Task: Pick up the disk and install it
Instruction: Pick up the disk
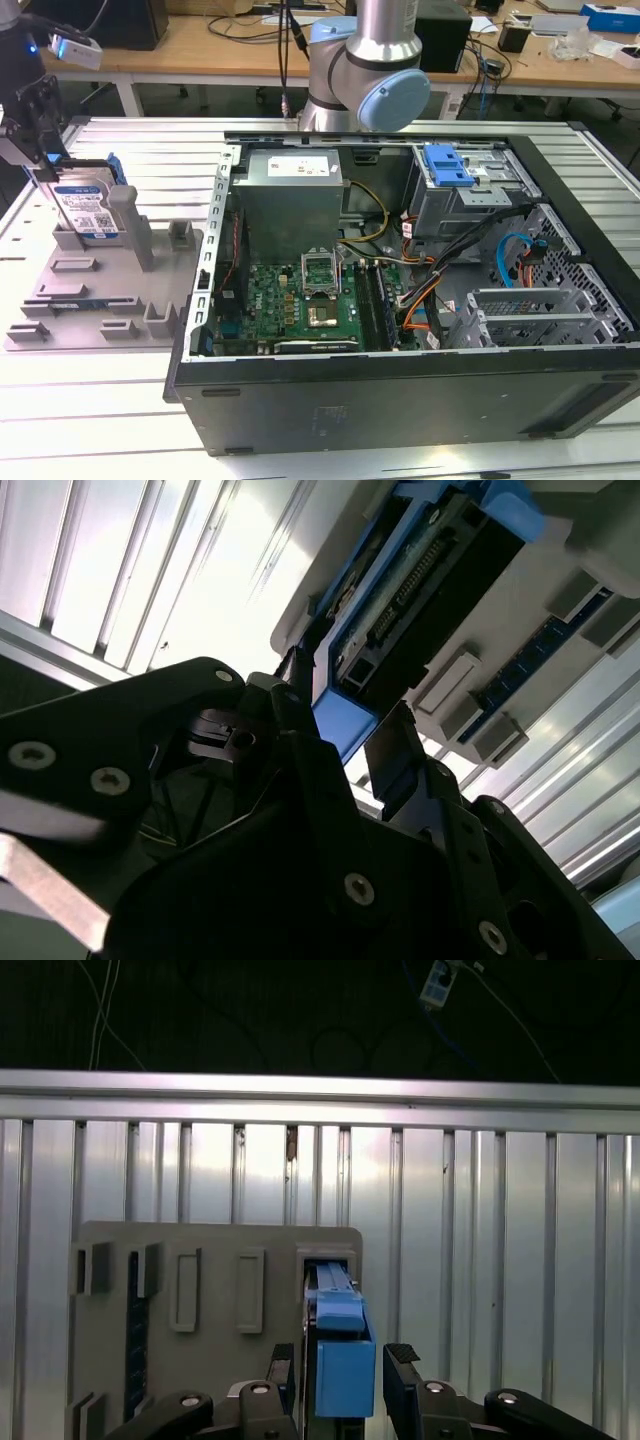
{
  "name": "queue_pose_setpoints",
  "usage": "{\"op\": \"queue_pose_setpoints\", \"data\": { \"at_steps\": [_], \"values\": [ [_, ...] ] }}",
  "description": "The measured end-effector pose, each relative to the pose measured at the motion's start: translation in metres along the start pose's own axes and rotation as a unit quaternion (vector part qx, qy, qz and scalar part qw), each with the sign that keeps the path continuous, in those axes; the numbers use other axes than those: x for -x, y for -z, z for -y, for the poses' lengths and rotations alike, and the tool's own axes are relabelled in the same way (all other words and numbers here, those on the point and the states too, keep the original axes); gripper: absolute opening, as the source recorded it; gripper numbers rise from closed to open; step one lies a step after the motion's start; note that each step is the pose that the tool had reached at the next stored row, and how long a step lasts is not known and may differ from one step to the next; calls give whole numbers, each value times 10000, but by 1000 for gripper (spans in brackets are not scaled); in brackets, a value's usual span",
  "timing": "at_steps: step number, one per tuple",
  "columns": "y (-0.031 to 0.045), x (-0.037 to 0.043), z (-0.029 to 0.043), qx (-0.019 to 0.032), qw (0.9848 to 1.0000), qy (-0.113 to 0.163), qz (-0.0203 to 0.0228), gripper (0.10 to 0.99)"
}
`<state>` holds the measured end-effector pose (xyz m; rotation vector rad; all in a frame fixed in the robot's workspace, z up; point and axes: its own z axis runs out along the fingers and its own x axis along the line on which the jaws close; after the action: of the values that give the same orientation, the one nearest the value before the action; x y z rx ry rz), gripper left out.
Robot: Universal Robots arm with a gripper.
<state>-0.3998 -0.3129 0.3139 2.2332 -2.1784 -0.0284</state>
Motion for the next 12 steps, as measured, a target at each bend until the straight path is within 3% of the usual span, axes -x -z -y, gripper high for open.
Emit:
{"op": "queue_pose_setpoints", "data": {
  "at_steps": [12],
  "values": [
    [-97,0,3,0,10000,0,0,482]
  ]
}}
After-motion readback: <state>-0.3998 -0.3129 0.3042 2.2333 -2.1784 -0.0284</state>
